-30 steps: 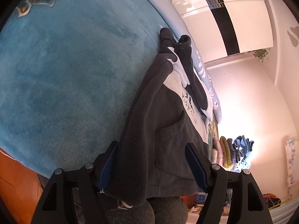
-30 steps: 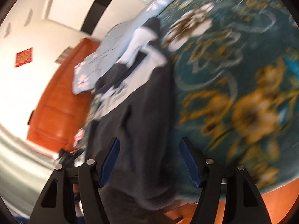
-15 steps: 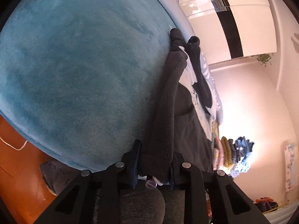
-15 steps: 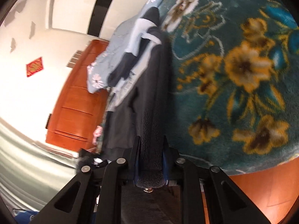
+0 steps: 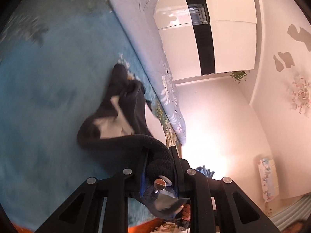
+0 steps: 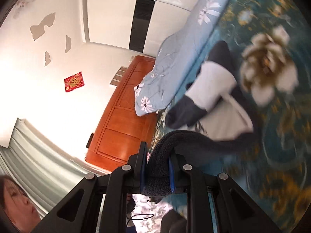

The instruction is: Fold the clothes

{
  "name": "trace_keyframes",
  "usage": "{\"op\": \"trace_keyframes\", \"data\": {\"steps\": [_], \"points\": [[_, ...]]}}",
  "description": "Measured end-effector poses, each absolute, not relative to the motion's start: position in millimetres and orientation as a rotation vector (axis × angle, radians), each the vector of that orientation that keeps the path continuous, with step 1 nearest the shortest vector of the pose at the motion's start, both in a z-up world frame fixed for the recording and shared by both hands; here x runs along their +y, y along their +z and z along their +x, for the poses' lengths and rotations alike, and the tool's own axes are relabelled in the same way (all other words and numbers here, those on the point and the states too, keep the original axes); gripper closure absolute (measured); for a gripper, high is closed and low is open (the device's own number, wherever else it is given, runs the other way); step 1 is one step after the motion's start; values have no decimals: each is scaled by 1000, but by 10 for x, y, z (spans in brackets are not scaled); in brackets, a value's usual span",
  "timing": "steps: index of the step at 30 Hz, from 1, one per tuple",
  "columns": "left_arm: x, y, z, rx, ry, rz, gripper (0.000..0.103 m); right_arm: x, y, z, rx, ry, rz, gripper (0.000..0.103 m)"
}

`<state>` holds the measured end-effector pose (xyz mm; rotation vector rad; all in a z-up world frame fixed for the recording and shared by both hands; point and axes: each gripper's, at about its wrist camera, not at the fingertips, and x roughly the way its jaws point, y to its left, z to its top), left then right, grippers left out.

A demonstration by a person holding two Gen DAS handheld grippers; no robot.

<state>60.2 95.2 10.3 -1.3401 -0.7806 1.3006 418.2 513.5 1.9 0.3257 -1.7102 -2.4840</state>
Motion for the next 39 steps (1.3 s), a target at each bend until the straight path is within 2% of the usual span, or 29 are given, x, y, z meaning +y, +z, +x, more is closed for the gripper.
{"op": "trace_keyframes", "data": {"steps": [3, 8, 13, 17, 20, 21, 23, 24, 25, 27, 29, 32, 37, 39], "points": [[1380, 195, 211, -806, 1306, -1367, 81, 5514, 204, 3856, -1721, -2529, 324, 83], [2093, 152, -382, -785, 1369, -1422, 81, 6291, 77, 3466, -1939, -2534, 329, 83], [2602, -223, -818, -820, 1411, -1502, 81, 6866, -275, 2970, -2148, -2520, 474, 83], [2904, -614, -1001, -826, 1420, -1591, 81, 7113, -593, 2784, -2243, -2496, 599, 83], [2953, -848, -1049, -889, 1361, -1631, 79, 7155, -695, 2740, -2242, -2486, 651, 82], [2950, -911, -1058, -921, 1332, -1637, 75, 7168, -727, 2727, -2241, -2484, 667, 82], [2879, -910, -1051, -970, 1297, -1612, 57, 7170, -666, 2739, -2193, -2508, 659, 80], [2854, -874, -1038, -967, 1308, -1592, 41, 7171, -631, 2747, -2168, -2520, 654, 75], [2829, -837, -1026, -964, 1319, -1572, 32, 7171, -597, 2755, -2142, -2533, 649, 72], [2842, -773, -988, -913, 1343, -1555, 31, 7134, -482, 2804, -2075, -2577, 618, 53], [2916, -717, -936, -821, 1370, -1560, 31, 7088, -403, 2865, -2031, -2619, 626, 46], [3049, -636, -866, -676, 1451, -1586, 31, 7018, -288, 2957, -1965, -2682, 643, 46], [2985, -562, -843, -616, 1560, -1555, 31, 6923, -208, 3121, -1859, -2790, 771, 46], [2932, -492, -832, -524, 1613, -1534, 31, 6893, -275, 3222, -1852, -2800, 832, 46]]}}
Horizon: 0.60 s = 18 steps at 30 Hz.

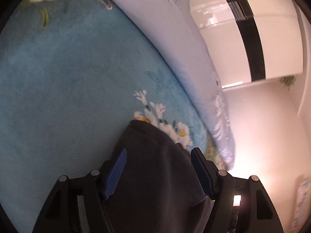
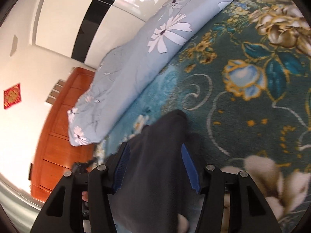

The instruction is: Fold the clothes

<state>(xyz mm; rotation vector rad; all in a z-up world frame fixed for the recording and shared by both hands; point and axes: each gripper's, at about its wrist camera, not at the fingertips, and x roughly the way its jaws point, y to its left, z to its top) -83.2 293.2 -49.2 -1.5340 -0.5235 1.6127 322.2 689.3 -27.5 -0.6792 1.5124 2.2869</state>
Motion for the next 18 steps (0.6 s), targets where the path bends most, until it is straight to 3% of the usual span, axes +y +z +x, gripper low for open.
{"op": "trace_keyframes", "data": {"steps": [6, 14, 15, 16, 18], "points": [[2745, -318, -634, -187, 1755, -1443, 30, 6719, -527, 3428, 1529, 2298, -790, 46], [2883, -427, -554, -112, 1690, -1438, 33, 6664, -634, 3331, 1600, 2282, -785, 46], [2905, -407, -535, -93, 1704, -1412, 49, 6660, -638, 3324, 1605, 2281, -783, 46], [2919, -385, -511, -60, 1717, -1400, 73, 6655, -642, 3318, 1610, 2281, -780, 46], [2920, -344, -481, -36, 1739, -1373, 92, 6647, -650, 3304, 1621, 2279, -775, 46]]}}
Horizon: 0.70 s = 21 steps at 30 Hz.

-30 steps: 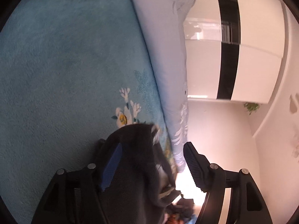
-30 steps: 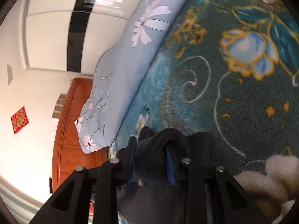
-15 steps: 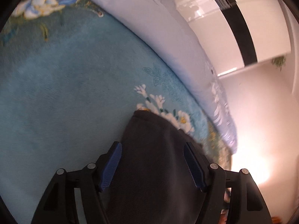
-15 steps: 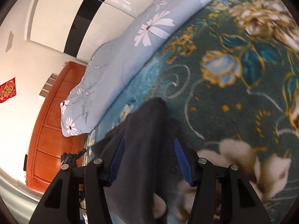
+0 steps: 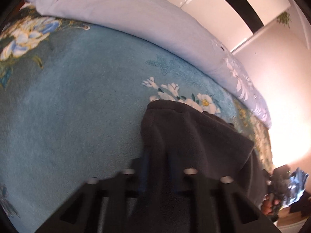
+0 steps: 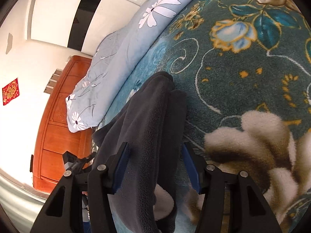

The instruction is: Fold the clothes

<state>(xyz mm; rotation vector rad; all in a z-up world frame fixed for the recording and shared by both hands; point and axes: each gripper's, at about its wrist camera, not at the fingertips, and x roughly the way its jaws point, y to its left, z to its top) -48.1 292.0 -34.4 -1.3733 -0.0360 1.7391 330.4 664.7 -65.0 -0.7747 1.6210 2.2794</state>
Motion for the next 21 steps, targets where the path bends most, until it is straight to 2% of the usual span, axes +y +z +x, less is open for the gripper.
{"op": "trace_keyframes", "data": {"steps": [11, 14, 15, 17, 18, 19, 20, 21], "points": [[2597, -572, -668, -287, 1702, -1430, 93, 6590, -680, 3386, 1644, 2271, -760, 46], [2497, -660, -734, -366, 1680, -1456, 89, 6570, -688, 3410, 1653, 2267, -754, 46], [2464, -689, -756, -393, 1673, -1464, 85, 6558, -681, 3419, 1653, 2272, -753, 46], [2451, -729, -732, -403, 1640, -1476, 63, 6530, -665, 3444, 1656, 2292, -746, 46], [2470, -740, -688, -388, 1615, -1479, 38, 6515, -656, 3462, 1660, 2308, -738, 46], [2488, -751, -644, -373, 1590, -1482, 20, 6502, -659, 3479, 1668, 2325, -728, 46], [2507, -762, -600, -358, 1566, -1485, 17, 6497, -685, 3491, 1692, 2336, -717, 45], [2525, -773, -556, -344, 1541, -1487, 14, 6493, -714, 3503, 1718, 2346, -706, 36]]}}
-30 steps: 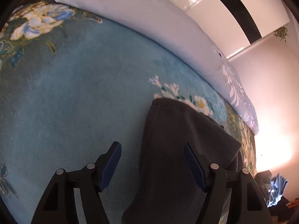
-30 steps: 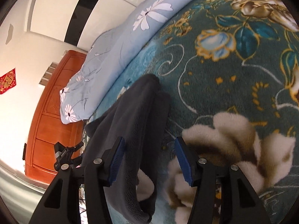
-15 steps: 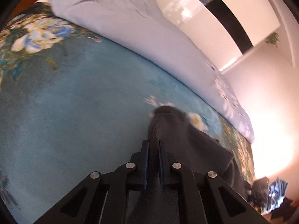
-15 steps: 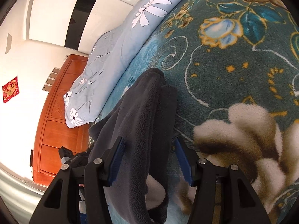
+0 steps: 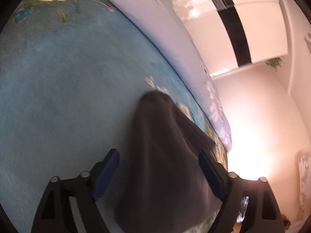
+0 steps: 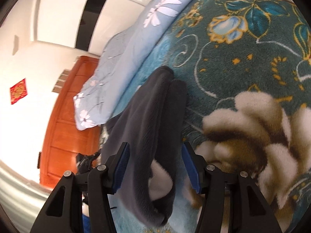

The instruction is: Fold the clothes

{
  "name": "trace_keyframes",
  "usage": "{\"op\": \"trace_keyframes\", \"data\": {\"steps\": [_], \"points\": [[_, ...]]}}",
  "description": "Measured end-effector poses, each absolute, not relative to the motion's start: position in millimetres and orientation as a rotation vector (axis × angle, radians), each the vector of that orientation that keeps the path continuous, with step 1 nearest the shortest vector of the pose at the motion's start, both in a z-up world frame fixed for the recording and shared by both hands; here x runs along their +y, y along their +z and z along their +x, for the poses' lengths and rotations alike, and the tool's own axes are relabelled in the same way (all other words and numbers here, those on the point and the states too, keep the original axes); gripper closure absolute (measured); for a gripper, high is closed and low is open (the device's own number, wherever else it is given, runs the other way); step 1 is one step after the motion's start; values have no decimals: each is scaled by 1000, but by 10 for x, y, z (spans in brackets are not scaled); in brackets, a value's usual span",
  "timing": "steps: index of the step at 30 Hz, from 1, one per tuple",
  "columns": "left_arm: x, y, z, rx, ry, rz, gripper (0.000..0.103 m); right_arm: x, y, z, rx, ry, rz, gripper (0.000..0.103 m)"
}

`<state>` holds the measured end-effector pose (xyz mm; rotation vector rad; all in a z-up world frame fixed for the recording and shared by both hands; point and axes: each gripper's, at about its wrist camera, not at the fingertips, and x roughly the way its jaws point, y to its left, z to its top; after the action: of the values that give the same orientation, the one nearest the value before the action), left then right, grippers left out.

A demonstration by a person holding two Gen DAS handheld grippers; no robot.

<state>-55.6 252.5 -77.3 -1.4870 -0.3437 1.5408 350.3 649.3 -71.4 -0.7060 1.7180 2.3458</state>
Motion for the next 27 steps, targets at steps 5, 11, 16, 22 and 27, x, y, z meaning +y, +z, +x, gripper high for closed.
{"op": "trace_keyframes", "data": {"steps": [5, 11, 16, 22, 27], "points": [[2617, -828, -335, -271, 1417, -1496, 12, 6517, -804, 3431, 1781, 2358, -666, 30], [2896, -817, -165, -185, 1306, -1492, 5, 6483, -783, 3051, 1743, 2436, -767, 27], [3104, -801, -51, -124, 1309, -1490, 1, 6508, -760, 2931, 1726, 2450, -800, 27], [3004, -739, 36, -100, 1392, -1454, 26, 6427, -737, 2958, 1680, 2436, -832, 34], [2900, -599, 137, -94, 1450, -1414, 52, 6345, -603, 2942, 1578, 2410, -869, 54]]}}
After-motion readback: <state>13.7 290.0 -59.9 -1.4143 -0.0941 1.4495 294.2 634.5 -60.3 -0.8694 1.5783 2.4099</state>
